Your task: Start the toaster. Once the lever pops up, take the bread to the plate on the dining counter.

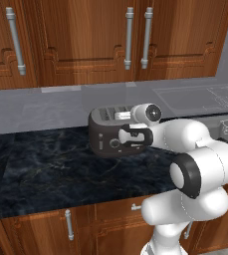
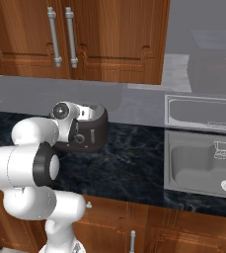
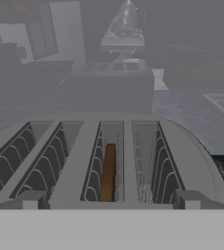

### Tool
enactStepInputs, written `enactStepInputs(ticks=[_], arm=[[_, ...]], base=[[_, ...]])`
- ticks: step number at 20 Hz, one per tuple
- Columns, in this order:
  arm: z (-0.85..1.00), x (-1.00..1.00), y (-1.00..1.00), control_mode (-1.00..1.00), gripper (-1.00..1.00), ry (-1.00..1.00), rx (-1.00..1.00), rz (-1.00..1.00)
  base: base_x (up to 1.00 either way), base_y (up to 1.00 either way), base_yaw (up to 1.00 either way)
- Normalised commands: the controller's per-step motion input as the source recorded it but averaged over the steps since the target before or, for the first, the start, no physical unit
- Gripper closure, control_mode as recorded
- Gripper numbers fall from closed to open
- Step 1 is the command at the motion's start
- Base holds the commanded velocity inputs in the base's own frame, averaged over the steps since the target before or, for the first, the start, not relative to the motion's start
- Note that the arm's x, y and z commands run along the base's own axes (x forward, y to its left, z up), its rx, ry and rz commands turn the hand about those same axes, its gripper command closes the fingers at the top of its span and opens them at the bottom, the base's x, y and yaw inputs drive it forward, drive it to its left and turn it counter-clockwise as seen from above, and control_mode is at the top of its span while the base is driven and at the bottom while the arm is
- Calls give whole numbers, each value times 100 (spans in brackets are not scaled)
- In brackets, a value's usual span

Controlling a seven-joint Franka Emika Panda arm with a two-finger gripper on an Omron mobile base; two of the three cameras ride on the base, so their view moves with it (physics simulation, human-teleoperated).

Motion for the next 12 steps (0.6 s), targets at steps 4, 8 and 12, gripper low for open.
enactStepInputs(ticks=[4, 8, 12], arm=[[0, 0, 0, -100, -100, 0, 0, 0], [0, 0, 0, -100, -100, 0, 0, 0], [0, 0, 0, -100, -100, 0, 0, 0]], base=[[0, 0, 0], [0, 0, 0], [0, 0, 0]])
